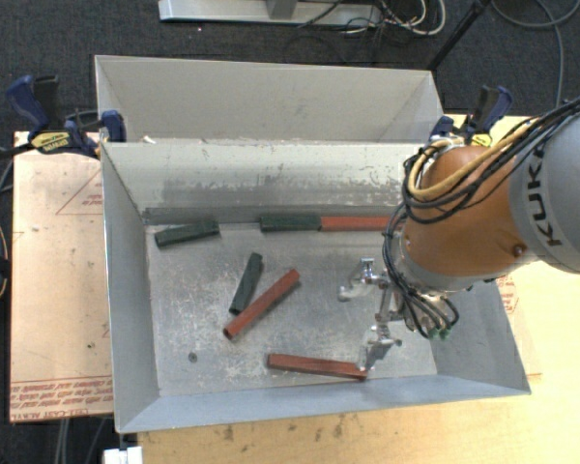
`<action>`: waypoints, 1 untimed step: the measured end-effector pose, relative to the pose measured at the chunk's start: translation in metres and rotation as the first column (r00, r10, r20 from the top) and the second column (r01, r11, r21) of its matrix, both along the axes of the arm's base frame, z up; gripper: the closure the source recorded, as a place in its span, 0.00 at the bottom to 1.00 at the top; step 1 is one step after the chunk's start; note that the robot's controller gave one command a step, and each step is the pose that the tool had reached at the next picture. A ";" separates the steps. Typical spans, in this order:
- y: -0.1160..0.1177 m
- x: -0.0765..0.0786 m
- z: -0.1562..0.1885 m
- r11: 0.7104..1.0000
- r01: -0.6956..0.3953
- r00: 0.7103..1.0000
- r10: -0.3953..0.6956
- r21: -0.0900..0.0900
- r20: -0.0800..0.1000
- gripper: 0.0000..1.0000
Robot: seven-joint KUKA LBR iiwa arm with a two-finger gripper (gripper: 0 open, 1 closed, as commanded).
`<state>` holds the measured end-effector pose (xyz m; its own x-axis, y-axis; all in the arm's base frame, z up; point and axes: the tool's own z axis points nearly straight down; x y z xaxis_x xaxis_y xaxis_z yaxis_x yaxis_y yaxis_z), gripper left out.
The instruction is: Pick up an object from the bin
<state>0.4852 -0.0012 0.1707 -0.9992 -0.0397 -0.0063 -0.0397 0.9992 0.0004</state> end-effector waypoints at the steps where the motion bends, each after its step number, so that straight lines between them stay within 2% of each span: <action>1: 0.055 0.009 -0.094 0.971 -0.239 0.971 0.239 0.000 0.010 1.00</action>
Offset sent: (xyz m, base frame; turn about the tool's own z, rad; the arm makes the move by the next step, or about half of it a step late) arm 0.0000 0.0000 0.0000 0.0000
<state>0.4945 0.0541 0.0763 -0.9606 -0.2775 -0.0163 -0.2776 0.9607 0.0001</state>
